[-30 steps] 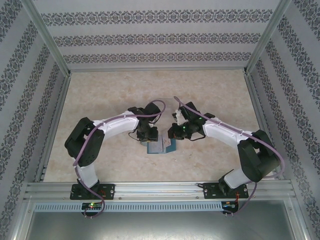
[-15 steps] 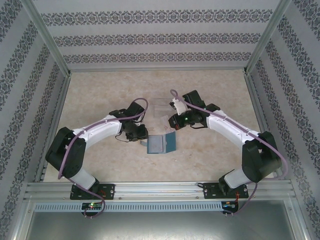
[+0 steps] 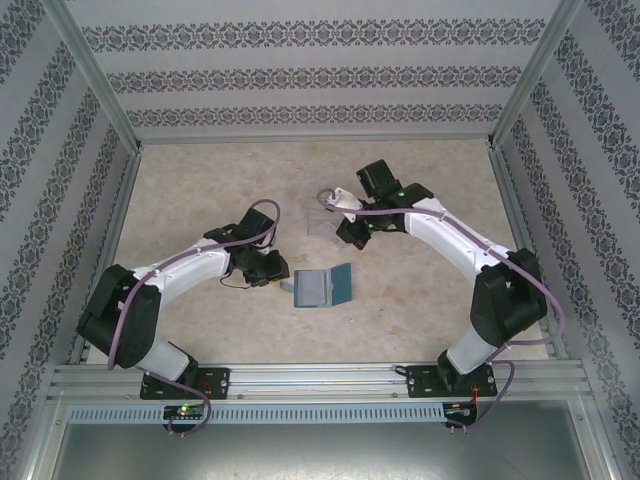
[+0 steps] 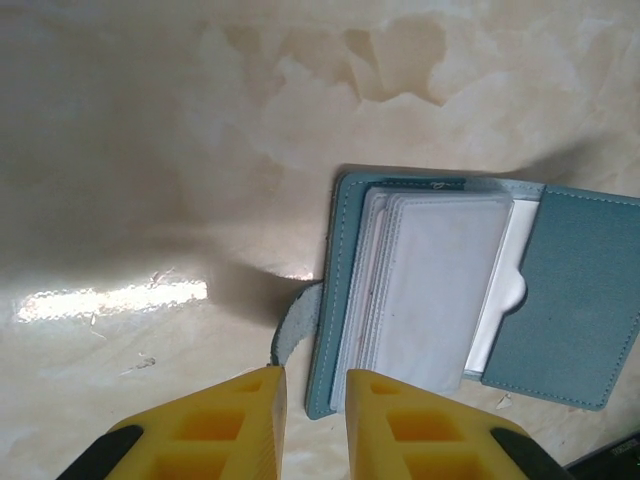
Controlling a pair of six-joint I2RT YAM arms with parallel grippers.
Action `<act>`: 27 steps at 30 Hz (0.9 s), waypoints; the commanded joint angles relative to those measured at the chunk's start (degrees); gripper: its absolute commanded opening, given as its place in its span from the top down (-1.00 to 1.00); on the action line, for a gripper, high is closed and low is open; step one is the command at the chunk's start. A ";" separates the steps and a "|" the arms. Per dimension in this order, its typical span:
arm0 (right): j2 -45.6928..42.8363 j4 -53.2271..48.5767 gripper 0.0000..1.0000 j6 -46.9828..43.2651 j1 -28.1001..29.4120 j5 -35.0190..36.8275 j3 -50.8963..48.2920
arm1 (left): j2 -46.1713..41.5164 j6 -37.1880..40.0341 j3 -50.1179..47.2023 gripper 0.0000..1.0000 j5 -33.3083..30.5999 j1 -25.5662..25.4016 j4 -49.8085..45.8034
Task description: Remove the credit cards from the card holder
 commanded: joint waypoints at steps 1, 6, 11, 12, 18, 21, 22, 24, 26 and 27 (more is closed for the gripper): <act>2.78 -7.89 1.00 -11.82 -0.25 2.92 5.80 | -1.26 -1.82 -1.35 0.55 1.56 0.96 3.09; 8.79 -14.06 1.00 -18.52 0.05 5.29 15.11 | -1.56 -1.96 -1.30 0.55 1.18 1.47 3.05; 15.97 -20.51 1.00 -22.36 0.12 7.92 25.31 | -1.63 -2.06 -1.57 0.55 0.79 2.42 3.19; 17.03 -21.39 1.00 -22.77 0.10 8.19 27.07 | -1.65 -2.08 -1.58 0.55 0.87 2.54 3.28; 25.32 -27.16 1.00 -24.84 0.18 7.55 37.74 | -1.30 -2.22 -1.43 0.55 0.87 3.53 3.73; 29.16 -29.69 1.00 -25.13 0.26 7.50 42.53 | -1.30 -2.20 -1.66 0.55 0.71 4.00 3.65; 30.42 -30.21 1.00 -25.11 0.27 7.58 43.94 | -1.32 -2.30 -1.75 0.55 0.79 4.17 3.64; 32.57 -31.04 1.00 -25.33 0.38 8.23 46.26 | -1.40 -2.29 -2.10 0.55 0.75 4.61 3.69; 34.66 -31.89 1.00 -25.38 0.61 8.88 48.60 | -1.58 -2.30 -2.45 0.55 0.82 5.04 3.70; 35.51 -32.29 1.00 -25.55 0.64 9.18 49.46 | -1.57 -2.31 -2.62 0.55 0.82 5.14 3.69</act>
